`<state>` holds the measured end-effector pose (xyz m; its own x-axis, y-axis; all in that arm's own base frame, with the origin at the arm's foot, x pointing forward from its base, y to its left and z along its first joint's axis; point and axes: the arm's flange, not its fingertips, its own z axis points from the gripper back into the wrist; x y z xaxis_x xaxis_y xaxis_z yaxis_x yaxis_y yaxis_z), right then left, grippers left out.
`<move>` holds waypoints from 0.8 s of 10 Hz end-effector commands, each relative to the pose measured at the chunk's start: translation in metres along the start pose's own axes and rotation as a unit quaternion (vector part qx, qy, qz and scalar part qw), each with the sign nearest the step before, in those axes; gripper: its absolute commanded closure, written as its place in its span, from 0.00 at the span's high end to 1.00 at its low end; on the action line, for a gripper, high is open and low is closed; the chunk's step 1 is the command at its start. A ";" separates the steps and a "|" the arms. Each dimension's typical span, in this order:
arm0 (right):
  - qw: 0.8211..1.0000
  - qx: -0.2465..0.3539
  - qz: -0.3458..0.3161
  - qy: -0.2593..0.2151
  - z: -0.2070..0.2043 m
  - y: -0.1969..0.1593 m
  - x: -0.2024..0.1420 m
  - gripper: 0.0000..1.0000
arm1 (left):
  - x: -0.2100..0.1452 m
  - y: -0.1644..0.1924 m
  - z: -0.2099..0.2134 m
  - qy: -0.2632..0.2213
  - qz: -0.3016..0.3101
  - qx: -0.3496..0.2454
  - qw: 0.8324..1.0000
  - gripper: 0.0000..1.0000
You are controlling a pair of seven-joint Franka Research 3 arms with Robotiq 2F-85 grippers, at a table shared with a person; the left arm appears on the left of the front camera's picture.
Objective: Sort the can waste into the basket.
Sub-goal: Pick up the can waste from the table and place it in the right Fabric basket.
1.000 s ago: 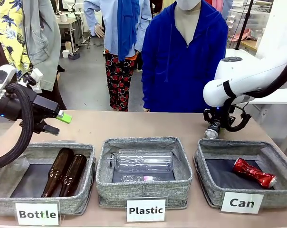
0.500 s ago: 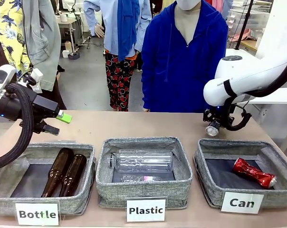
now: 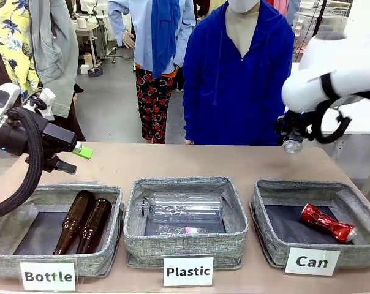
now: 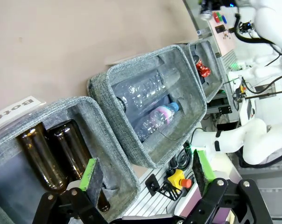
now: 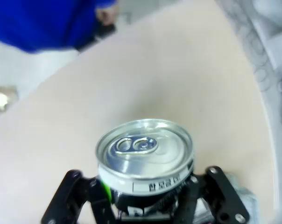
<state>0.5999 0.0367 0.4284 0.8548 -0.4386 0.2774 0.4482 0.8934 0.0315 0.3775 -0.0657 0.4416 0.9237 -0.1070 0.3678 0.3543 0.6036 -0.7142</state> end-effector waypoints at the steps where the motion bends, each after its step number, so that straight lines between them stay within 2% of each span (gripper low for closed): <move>1: 0.979 0.089 0.184 0.027 0.056 -0.043 -0.054 0.00 | -0.002 -0.001 -0.001 0.001 0.006 0.000 1.000 1.00; 2: 0.952 0.106 0.283 0.042 0.068 -0.056 -0.079 0.00 | -0.002 -0.001 -0.001 0.001 0.006 0.000 1.000 1.00; 3: 0.916 0.113 0.379 0.059 0.072 -0.068 -0.102 0.00 | -0.002 -0.001 -0.001 0.001 0.006 0.000 1.000 1.00; 5: 0.833 0.123 0.534 0.070 0.070 -0.096 -0.131 0.00 | -0.002 -0.001 -0.001 0.001 0.006 0.000 1.000 1.00; 6: 0.788 0.111 0.606 0.008 0.060 -0.110 -0.138 0.00 | -0.002 -0.001 -0.001 0.001 0.006 0.000 1.000 1.00; 7: 0.726 0.129 0.676 -0.015 0.049 -0.122 -0.137 0.00 | -0.002 -0.001 -0.001 0.001 0.006 0.000 1.000 1.00; 8: 0.704 0.147 0.695 -0.021 0.043 -0.129 -0.136 0.00 | -0.002 -0.001 -0.001 0.001 0.006 0.000 1.000 1.00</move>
<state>0.4087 0.0004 0.4331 0.6876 0.7050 0.1739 -0.7101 0.7028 -0.0415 0.3768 -0.0655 0.4413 0.9240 -0.1068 0.3672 0.3537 0.6041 -0.7141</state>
